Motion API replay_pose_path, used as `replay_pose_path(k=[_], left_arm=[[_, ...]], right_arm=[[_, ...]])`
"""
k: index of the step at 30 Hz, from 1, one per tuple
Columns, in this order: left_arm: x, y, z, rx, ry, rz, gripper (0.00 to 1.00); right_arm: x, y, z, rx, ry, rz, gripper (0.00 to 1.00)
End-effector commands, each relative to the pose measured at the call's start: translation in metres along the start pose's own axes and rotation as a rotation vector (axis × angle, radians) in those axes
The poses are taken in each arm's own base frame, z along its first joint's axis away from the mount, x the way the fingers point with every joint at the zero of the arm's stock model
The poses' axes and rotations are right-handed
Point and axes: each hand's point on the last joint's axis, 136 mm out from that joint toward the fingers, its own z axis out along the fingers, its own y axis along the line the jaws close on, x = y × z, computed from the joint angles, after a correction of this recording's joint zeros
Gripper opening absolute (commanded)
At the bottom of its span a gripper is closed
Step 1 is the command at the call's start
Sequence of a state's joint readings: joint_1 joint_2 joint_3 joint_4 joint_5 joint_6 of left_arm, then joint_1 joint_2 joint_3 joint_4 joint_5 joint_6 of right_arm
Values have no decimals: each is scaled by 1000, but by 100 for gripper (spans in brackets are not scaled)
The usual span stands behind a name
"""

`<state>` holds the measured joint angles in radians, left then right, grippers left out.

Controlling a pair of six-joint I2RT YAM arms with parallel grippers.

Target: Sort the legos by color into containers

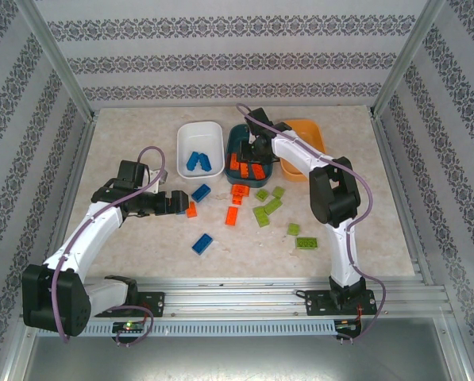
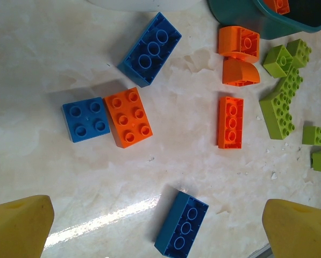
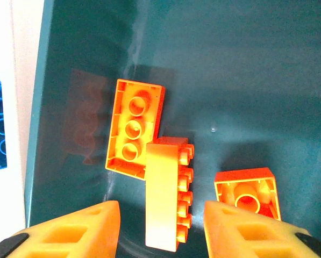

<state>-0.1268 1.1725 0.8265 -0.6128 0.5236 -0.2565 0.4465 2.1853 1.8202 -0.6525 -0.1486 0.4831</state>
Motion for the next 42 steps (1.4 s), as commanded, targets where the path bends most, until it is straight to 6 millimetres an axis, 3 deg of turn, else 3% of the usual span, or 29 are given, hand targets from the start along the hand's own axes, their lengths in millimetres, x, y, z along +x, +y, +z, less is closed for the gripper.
replay_pose_path(k=[1, 6, 9, 13, 17, 22, 25, 32, 42], left_arm=[[3, -7, -1, 17, 13, 37, 100], [2, -7, -2, 16, 10, 38, 100], [3, -7, -2, 13, 12, 39, 100], [1, -7, -4, 4, 1, 46, 100], [-4, -5, -12, -21, -39, 61, 100], [-9, -6, -21, -41, -86, 80, 100], [-11, -5, -25, -56, -110, 87, 100], [-11, -5, -27, -60, -121, 92, 100], [-12, -6, -28, -55, -124, 94, 100]], right_arm=[[-2, -4, -2, -10, 0, 13, 46], [-2, -1, -11, -16, -11, 17, 46], [8, 12, -31, -30, -48, 10, 45], [45, 38, -63, -4, -113, -63, 50], [91, 41, -76, 89, -120, -104, 58], [151, 37, -56, 175, -50, -69, 77], [168, 33, -38, 238, -41, -44, 81], [176, 39, -13, 302, -53, -13, 80], [180, 37, 6, 323, -32, -12, 71]])
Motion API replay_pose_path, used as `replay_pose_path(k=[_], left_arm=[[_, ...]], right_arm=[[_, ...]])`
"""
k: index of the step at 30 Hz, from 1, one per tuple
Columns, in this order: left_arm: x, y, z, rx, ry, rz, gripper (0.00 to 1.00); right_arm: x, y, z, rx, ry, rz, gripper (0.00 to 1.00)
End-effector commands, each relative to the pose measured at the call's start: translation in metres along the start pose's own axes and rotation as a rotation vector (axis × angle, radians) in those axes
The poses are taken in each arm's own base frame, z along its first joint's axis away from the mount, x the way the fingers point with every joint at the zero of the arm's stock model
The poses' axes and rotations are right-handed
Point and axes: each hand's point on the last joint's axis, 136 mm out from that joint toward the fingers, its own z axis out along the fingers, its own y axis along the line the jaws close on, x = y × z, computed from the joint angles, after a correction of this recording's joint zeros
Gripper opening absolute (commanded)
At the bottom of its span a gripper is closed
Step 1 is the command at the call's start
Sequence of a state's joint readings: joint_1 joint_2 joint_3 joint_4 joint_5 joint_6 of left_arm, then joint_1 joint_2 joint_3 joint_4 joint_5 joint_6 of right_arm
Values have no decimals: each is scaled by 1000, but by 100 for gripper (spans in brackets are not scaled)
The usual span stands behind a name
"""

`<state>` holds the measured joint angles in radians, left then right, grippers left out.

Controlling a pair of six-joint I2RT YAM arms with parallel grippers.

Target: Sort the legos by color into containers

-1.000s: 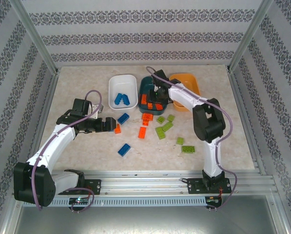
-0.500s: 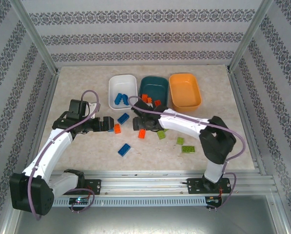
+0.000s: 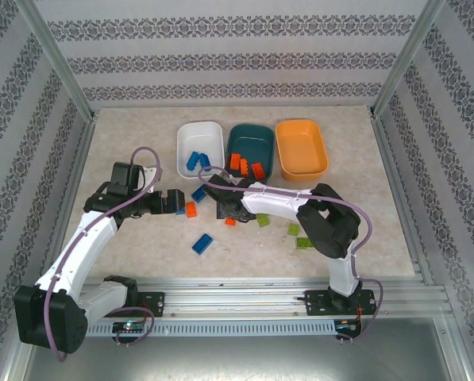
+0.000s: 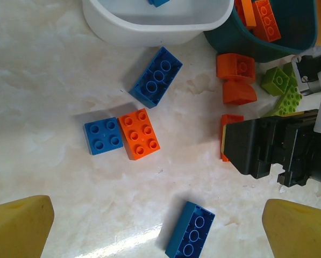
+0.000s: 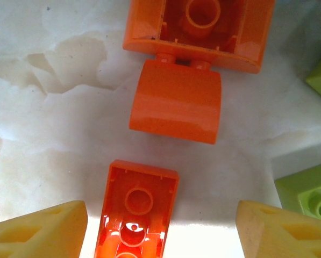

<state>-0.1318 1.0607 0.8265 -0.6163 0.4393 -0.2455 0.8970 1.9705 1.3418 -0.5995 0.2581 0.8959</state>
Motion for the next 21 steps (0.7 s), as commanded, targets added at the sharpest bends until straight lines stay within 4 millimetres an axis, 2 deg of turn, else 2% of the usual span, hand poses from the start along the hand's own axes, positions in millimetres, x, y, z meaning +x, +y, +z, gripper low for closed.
replay_pose_path(k=[1, 12, 19, 21], left_arm=[[-2, -4, -4, 1, -12, 36, 100], [-1, -4, -3, 0, -10, 34, 100], [-1, -3, -3, -1, -8, 32, 100], [0, -4, -2, 1, -6, 32, 100]], right_arm=[[-3, 2, 7, 24, -15, 14, 71], [4, 6, 19, 7, 18, 10, 59], [5, 4, 15, -12, 11, 15, 39], [6, 4, 14, -18, 13, 16, 36]])
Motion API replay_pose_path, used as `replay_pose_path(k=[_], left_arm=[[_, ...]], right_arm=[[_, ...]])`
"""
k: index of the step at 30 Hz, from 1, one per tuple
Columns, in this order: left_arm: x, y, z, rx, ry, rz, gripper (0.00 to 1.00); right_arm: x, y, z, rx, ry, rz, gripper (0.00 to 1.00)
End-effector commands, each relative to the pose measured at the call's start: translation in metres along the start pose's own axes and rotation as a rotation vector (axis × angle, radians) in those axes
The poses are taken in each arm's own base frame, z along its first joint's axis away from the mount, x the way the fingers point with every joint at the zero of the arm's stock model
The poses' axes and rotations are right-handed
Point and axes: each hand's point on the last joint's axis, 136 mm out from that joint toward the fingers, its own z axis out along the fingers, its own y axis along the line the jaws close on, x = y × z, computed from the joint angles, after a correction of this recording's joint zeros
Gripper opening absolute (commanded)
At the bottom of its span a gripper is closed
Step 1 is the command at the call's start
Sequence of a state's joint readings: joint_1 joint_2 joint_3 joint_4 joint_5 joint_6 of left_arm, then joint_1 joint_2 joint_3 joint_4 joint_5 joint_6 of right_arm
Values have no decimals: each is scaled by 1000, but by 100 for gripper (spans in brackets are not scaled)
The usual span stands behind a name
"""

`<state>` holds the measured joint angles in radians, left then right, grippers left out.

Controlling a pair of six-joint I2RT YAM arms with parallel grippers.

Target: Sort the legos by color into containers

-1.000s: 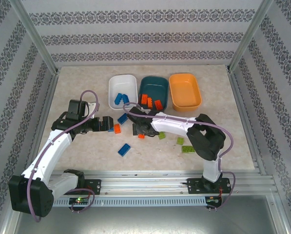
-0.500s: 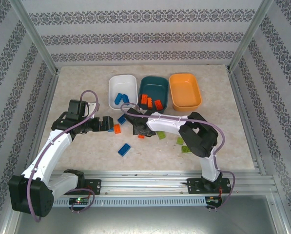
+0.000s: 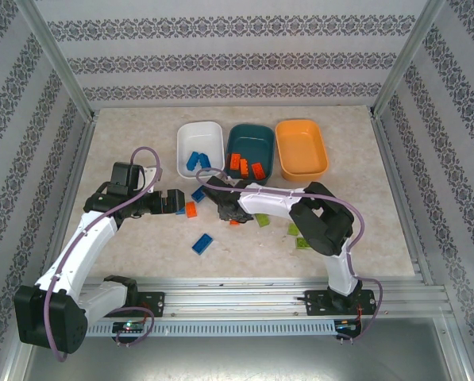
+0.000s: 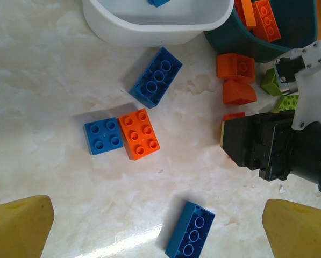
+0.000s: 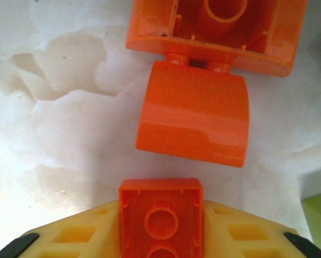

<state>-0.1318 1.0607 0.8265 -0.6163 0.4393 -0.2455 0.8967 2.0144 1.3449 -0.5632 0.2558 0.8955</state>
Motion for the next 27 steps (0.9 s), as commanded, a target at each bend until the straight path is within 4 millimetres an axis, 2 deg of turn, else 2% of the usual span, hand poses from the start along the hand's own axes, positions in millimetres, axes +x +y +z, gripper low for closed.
replay_pose_path(k=[1, 5, 10, 17, 21, 23, 27], left_arm=[[-1, -3, -3, 0, -7, 32, 100], [0, -3, -2, -2, -5, 32, 100], [0, -3, -1, -1, 0, 28, 100], [1, -4, 0, 10, 7, 26, 100], [2, -6, 1, 24, 10, 22, 100], [4, -9, 4, 41, 21, 18, 100], [9, -14, 10, 72, 55, 17, 100]], right_arm=[[4, -1, -2, -24, 10, 20, 35], [4, -1, -8, -45, 5, 20, 35], [-1, 3, -26, -88, -11, 13, 34], [-19, 17, -75, -200, -79, -5, 34], [-41, 19, -109, -233, -146, -36, 34], [-59, 18, -125, -243, -191, -56, 34], [-97, 6, -138, -234, -230, -57, 34]])
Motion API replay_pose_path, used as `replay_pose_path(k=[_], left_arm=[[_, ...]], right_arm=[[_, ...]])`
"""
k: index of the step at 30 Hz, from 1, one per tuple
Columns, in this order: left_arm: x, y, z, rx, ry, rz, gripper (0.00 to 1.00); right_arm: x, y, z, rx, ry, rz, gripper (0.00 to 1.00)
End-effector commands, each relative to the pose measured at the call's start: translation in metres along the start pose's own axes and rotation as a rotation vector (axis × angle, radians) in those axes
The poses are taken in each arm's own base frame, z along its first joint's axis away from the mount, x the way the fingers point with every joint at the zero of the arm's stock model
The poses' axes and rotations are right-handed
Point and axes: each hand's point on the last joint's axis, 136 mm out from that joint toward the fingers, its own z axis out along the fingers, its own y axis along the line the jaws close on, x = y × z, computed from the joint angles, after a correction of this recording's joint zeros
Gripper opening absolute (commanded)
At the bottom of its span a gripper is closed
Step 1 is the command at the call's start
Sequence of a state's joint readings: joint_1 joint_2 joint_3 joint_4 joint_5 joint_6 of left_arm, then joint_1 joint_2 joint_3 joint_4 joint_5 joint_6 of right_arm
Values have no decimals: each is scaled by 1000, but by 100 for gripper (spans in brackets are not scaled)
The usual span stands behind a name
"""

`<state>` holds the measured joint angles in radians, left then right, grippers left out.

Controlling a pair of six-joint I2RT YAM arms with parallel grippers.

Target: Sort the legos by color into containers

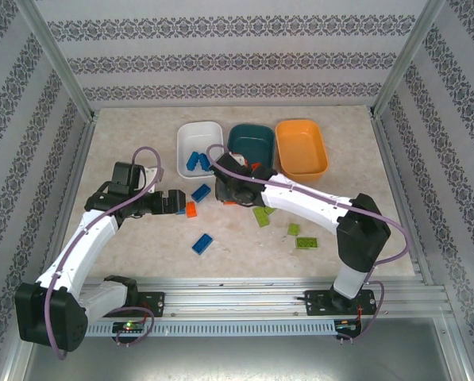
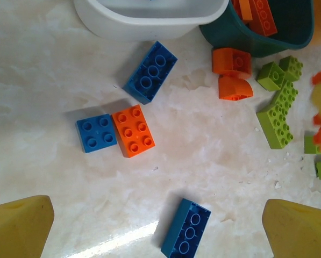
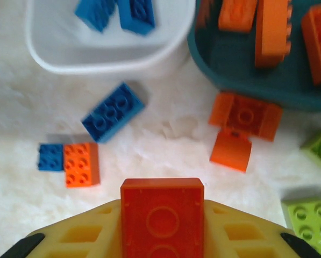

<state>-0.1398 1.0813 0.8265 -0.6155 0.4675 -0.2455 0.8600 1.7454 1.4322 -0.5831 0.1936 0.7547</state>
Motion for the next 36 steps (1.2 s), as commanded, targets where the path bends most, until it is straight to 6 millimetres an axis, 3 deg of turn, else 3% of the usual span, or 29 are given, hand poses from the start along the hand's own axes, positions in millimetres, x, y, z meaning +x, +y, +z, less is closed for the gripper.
replay_pose_path(k=[1, 8, 14, 19, 26, 36], left_arm=[[7, -12, 8, 57, 39, 19, 100], [15, -29, 22, 144, 108, -8, 100], [22, -26, 38, 77, 160, -81, 100], [30, -18, 57, -19, 203, -104, 99], [26, -14, 76, -75, 226, -123, 92], [32, -8, 96, -119, 261, -137, 82]], right_arm=[[-39, -18, -14, 30, -46, -31, 35], [-98, -55, 9, 48, -51, 14, 34], [-119, -86, 43, 32, -7, 75, 34], [-120, -103, 67, 56, 37, 84, 34], [-101, -112, 93, 59, 96, 86, 34], [-95, -121, 108, 58, 127, 96, 38]])
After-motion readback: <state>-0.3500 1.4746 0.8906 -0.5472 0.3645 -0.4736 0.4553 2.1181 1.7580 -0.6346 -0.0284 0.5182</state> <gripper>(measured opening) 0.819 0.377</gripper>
